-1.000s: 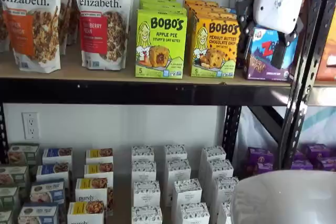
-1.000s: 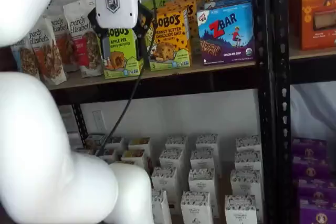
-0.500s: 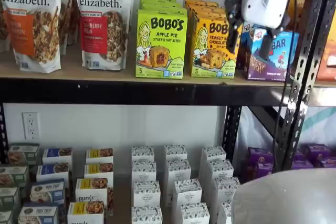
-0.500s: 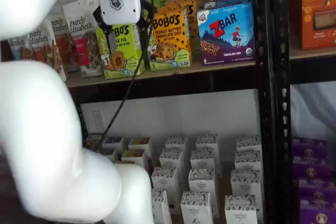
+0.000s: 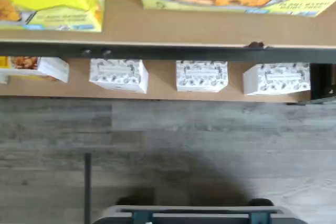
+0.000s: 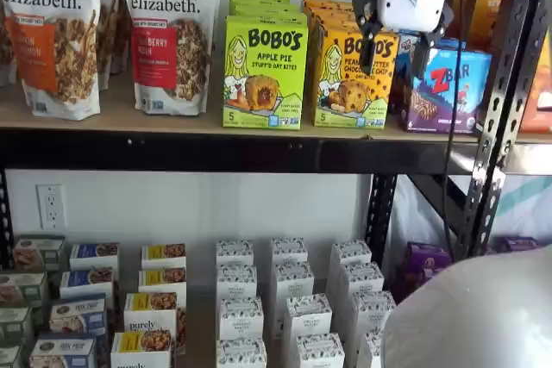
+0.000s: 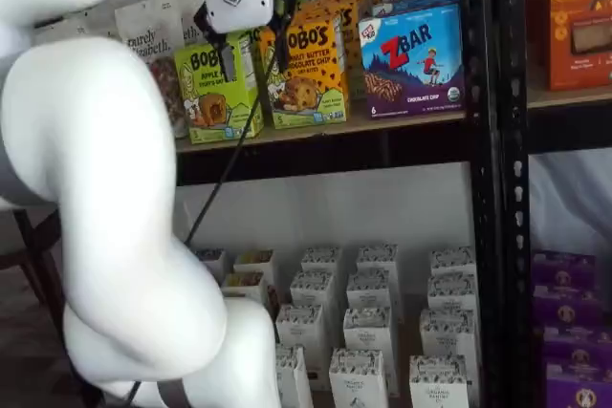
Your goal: Pick up the orange box on the top shelf, the fifth box from the left
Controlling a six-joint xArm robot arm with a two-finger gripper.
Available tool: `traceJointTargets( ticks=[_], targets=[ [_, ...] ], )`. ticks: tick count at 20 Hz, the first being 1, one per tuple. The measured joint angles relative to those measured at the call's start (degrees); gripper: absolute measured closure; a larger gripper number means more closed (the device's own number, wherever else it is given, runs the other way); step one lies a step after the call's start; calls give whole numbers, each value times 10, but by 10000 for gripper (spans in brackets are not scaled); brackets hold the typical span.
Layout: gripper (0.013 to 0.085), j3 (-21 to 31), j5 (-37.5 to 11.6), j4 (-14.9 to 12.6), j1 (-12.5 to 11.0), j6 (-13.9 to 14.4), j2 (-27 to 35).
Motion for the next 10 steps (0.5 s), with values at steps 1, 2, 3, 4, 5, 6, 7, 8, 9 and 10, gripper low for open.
traceJointTargets(
  ticks=[1,2,3,4,5,6,7,8,9,10],
  targets=[
    [130,-6,-1,-8,0,-2,9],
    [130,-9,-5,-20,3,-2,16],
    [130,-9,-14,-29,4,-3,21],
    [130,-9,-22,-29,0,-6,24],
    [130,-9,-31,-23,-6,-10,28],
    [130,-5,-45,-20,-10,-13,28],
    [130,0,-63,-22,-10,-14,27],
    [130,6,-81,-21,-12,-15,25],
    [130,11,-99,-18,-15,-17,24],
    [130,16,-118,-13,-18,-20,22]
  ],
)
